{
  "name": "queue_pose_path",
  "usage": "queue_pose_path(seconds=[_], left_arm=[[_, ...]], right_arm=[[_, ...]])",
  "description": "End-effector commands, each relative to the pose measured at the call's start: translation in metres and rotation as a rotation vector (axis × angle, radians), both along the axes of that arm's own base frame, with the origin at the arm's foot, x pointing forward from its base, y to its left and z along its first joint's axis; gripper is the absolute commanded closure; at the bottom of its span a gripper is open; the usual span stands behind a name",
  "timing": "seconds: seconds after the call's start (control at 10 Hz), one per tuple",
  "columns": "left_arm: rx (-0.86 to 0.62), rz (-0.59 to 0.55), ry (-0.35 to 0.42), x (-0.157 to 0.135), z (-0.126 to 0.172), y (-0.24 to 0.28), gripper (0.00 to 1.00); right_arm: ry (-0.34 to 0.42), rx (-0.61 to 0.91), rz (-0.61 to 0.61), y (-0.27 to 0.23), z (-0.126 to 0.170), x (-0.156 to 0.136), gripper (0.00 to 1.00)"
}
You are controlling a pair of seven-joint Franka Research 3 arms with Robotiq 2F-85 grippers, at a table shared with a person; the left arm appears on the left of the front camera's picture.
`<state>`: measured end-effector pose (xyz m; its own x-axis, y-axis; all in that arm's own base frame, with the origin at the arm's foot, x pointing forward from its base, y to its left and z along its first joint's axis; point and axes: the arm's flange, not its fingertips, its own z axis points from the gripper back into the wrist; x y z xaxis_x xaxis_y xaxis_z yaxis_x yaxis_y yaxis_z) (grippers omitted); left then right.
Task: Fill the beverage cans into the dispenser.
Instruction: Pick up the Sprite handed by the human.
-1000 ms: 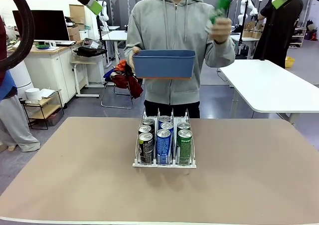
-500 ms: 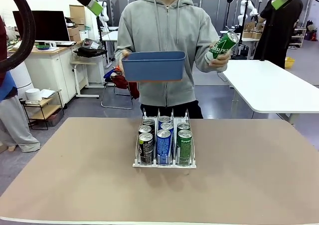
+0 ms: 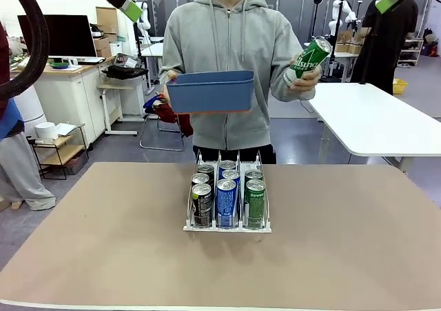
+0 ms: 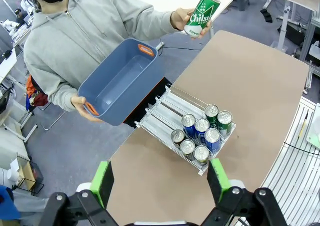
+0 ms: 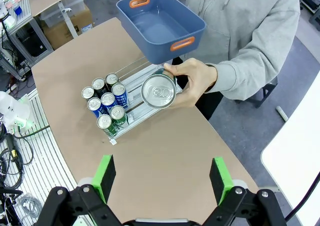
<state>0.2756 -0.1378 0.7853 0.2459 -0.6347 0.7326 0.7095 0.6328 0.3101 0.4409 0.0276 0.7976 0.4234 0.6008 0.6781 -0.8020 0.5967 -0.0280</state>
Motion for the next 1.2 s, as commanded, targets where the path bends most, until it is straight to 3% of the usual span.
queue_pose_path(seconds=[0.0, 0.8, 0.9, 1.1], left_arm=[[-0.005, -0.019, 0.007, 0.001, -0.001, 0.003, 0.0], [-0.005, -0.019, 0.007, 0.001, -0.001, 0.003, 0.0], [-0.005, -0.019, 0.007, 0.001, -0.001, 0.003, 0.0], [-0.005, -0.019, 0.007, 0.001, -0.001, 0.003, 0.0]], right_arm=[[0.009, 0.009, -0.005, 0.0, -0.001, -0.002, 0.0], [0.0, 0.0, 0.0, 0.0, 0.0, 0.0, 0.0], [-0.015, 0.048, -0.095, 0.007, -0.007, 0.0, 0.0], [0.048, 0.025, 0.017, 0.014, -0.013, 0.007, 0.0]])
